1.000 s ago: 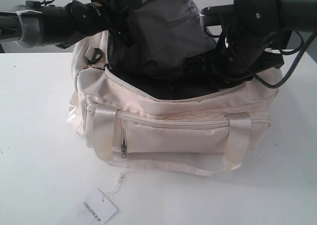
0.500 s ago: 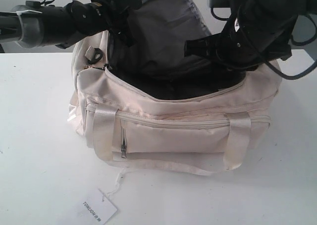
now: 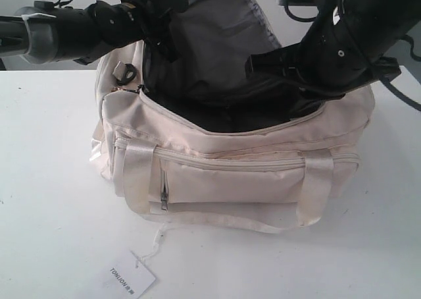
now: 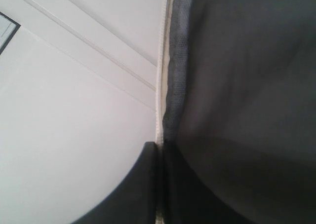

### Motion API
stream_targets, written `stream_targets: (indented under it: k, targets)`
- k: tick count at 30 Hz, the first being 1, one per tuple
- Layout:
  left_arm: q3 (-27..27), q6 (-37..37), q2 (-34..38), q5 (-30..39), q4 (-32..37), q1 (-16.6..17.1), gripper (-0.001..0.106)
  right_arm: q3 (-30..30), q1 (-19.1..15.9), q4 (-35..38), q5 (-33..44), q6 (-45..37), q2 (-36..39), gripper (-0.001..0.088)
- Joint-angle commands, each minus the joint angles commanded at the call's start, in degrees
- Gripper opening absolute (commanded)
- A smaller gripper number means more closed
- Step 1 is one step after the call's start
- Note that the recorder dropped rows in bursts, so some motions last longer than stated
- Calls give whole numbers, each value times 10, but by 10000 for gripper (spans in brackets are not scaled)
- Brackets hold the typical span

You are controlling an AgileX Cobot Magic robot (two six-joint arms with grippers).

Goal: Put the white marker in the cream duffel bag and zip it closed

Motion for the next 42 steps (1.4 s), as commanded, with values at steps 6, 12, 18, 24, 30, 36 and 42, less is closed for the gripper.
stream_targets:
  k: [6,12,18,24,30,36,42]
  targets:
    - [0,0,0,0,0,0,0,0,-1,-2,11,-33,-21,0]
    - [0,0,0,0,0,0,0,0,-2,-2,30,-55,-35,0]
    - [0,0,0,0,0,0,0,0,-31,-2,65,-68,-40,0]
    - [0,0,0,0,0,0,0,0,-79,-2,79,-76,-60,0]
    - [0,0,0,0,0,0,0,0,-136,-2,101,-99,-81,0]
    - [0,0,0,0,0,0,0,0,-195,-1,108,-102,-98,0]
    - [0,0,0,0,0,0,0,0,-254,23,108,-111,-99,0]
